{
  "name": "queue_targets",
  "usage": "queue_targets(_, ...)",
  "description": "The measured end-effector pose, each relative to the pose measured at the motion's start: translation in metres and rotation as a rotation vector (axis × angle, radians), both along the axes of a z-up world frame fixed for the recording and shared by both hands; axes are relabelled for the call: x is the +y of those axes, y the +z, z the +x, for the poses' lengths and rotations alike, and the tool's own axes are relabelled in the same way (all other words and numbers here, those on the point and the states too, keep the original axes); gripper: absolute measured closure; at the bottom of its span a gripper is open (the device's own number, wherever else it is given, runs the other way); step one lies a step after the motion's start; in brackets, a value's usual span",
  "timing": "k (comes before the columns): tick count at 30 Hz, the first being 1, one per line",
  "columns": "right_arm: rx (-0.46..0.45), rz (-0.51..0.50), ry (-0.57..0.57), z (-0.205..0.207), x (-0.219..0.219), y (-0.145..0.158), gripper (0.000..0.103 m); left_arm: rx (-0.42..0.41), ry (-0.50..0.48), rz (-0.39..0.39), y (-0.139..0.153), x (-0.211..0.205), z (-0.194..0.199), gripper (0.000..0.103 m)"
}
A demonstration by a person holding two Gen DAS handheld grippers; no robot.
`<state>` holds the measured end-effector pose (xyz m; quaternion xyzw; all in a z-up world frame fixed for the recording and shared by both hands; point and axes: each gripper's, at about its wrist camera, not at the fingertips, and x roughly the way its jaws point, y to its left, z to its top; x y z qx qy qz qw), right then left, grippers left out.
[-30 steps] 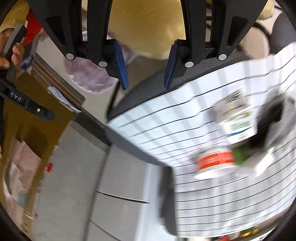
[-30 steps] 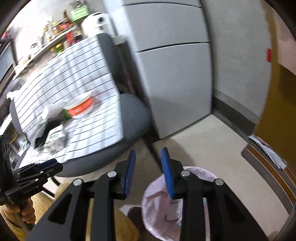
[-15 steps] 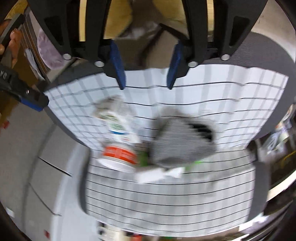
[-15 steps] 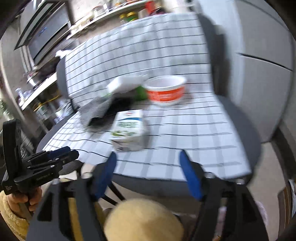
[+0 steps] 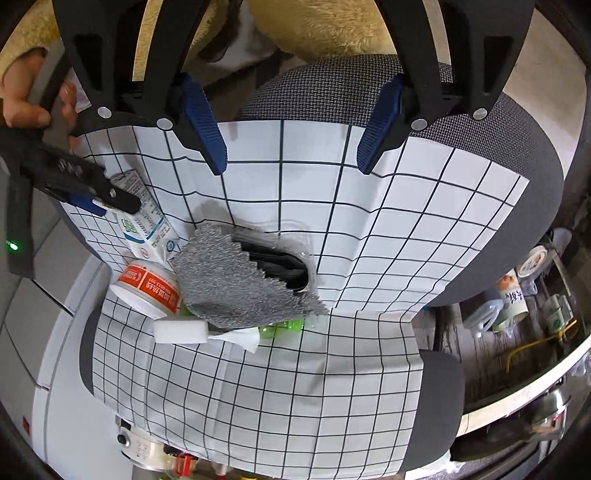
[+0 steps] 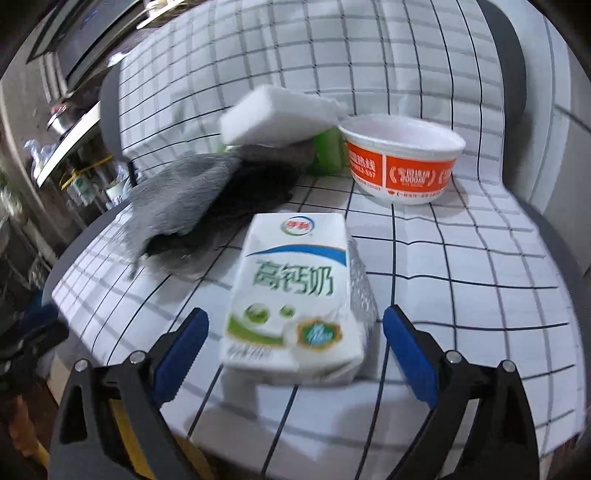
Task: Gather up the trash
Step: 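Return to the chair and grasp the white milk carton with the right tool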
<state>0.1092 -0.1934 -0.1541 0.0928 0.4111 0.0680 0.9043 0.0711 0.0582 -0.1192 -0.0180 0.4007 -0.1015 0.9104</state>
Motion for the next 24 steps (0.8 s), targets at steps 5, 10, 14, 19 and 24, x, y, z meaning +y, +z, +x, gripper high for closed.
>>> queue_targets(5, 0.043, 0.089, -0.011, 0.01, -0.008, -0.011, 0.021, 0.01, -0.003, -0.004, -0.003, 0.0, 0.002, 0.03)
queue_targets(10, -0.013, -0.005, -0.031, -0.014, -0.005, 0.006, 0.023, 0.012, -0.007, -0.01, -0.001, -0.003, 0.005, 0.03)
queue_targets(14, -0.055, -0.026, -0.048, -0.045, -0.015, 0.026, 0.023, 0.005, -0.021, -0.022, 0.004, -0.01, 0.012, 0.03)
queue_targets(19, -0.116, -0.031, -0.079, -0.074, -0.033, 0.044, 0.022, -0.022, -0.046, -0.051, 0.023, -0.023, 0.035, 0.03)
queue_targets(24, -0.162, -0.055, -0.128, -0.085, -0.045, 0.055, 0.022, -0.052, -0.083, -0.062, 0.044, -0.05, 0.057, 0.03)
